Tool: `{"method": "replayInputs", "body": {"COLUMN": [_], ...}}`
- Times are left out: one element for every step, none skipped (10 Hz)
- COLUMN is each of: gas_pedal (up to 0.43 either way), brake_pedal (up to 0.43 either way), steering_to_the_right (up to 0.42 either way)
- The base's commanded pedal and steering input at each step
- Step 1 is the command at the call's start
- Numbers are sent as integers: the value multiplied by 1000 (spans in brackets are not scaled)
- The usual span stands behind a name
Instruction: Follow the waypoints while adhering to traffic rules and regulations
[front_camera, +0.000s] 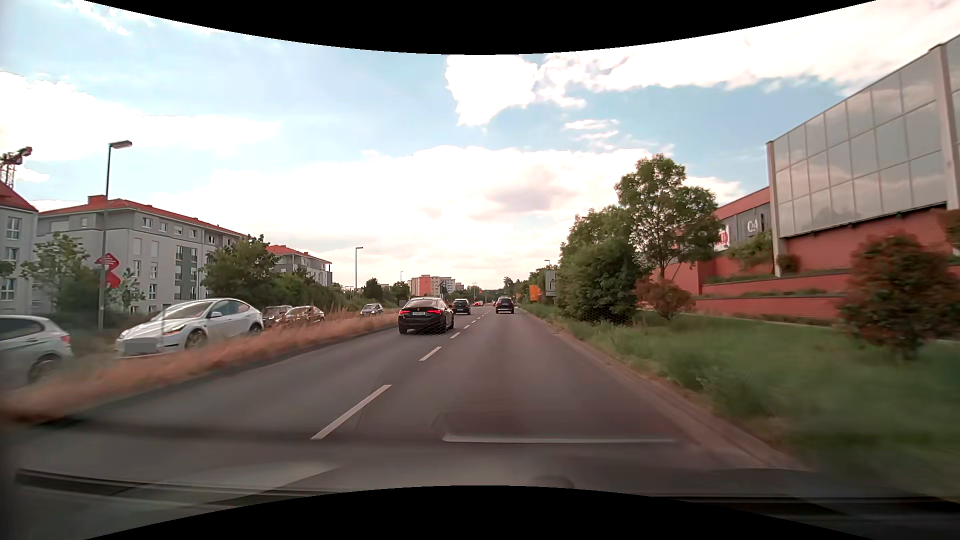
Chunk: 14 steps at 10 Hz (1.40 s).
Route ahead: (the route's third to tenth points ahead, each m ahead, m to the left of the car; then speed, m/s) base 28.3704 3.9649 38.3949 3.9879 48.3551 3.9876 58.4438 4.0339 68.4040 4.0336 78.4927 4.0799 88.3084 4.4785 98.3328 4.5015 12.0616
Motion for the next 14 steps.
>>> {"method": "replayInputs", "body": {"gas_pedal": [79, 79, 79, 79, 79, 79, 79, 79, 79, 79, 79, 79, 79, 79], "brake_pedal": [0, 0, 0, 0, 0, 0, 0, 0, 0, 0, 0, 0, 0, 0], "steering_to_the_right": [-6, -6, -6, -5, -5, -5, -5, -5, -5, -5, -5, -5, -5, -5]}}
